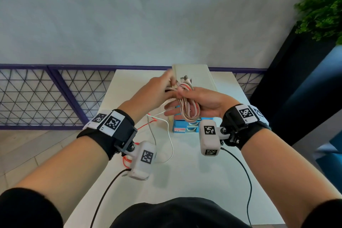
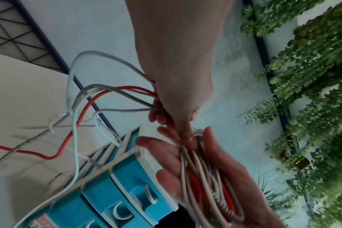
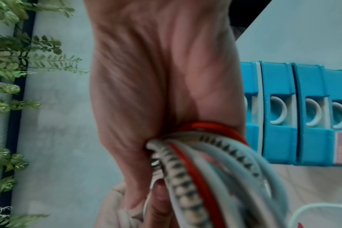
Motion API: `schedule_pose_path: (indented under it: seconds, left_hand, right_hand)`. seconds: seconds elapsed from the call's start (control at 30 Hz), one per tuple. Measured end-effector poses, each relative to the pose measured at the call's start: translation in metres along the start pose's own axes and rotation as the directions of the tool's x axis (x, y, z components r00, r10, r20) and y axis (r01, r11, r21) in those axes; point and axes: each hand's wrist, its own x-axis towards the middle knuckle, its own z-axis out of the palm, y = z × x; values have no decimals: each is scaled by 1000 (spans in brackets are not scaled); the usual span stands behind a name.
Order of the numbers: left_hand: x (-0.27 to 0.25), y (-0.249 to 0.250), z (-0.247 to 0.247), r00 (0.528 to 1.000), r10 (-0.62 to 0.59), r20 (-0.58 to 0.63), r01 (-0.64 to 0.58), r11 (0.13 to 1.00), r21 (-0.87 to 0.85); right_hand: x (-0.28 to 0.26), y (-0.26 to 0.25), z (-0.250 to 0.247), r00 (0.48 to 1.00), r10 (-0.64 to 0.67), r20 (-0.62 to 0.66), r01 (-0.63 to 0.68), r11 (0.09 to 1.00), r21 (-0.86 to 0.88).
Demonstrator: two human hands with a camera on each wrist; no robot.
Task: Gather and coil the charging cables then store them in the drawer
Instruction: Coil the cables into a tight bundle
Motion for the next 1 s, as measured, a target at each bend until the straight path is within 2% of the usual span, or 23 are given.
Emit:
schedule_pose_path:
  seconds: [0.13,0.23,0.3,0.37,0.43,0.53,0.6,0.63,0.7,0.77,0.87,0.93,1.0]
  left_hand:
    - [2,5,-1,998,-62,1,62,996,-62]
    - [3,4,0,978,-173,112,195,954,-227]
    - [4,-1,0,935,-242,259,326,874,-360]
    - [2,-2,-3,876,-258,408,442,767,-464]
    - [0,0,-8,822,-274,499,529,692,-492]
    - [-2,-2,-16,744,-261,616,595,678,-431]
    - [-5,-6,-18,704,-204,680,611,663,-433]
    - [-6,-8,-18,701,-176,691,606,659,-447]
    - [-8,-11,-16,729,-165,664,580,665,-471]
    - [-7,-12,-12,791,-187,583,527,692,-493]
    - [-7,-12,-8,855,-219,471,466,724,-509]
    - [-8,-12,-6,856,-228,464,478,692,-541]
    - [-11,-13,-7,809,-242,535,550,630,-547]
  right_hand:
    - [-3,4,2,998,-58,-22,58,998,9]
    - [-6,0,2,993,-94,-70,93,996,-9]
    - [-7,-3,-1,993,-104,-61,100,993,-60]
    - [-8,-5,-2,995,-89,-49,83,990,-114]
    - [-8,-3,-2,995,-83,-48,73,980,-184]
    - [-5,1,-2,988,-91,-125,48,948,-314]
    - [-3,2,-3,979,-108,-171,50,948,-315]
    - [-2,2,-3,975,-117,-188,57,952,-300]
    - [0,2,-2,970,-117,-213,66,970,-235]
    - [1,2,0,970,-92,-226,63,989,-134]
    - [4,3,4,967,-100,-232,69,988,-138]
    - [6,1,4,958,-139,-249,100,982,-163]
    - [8,-1,1,939,-178,-296,134,978,-163]
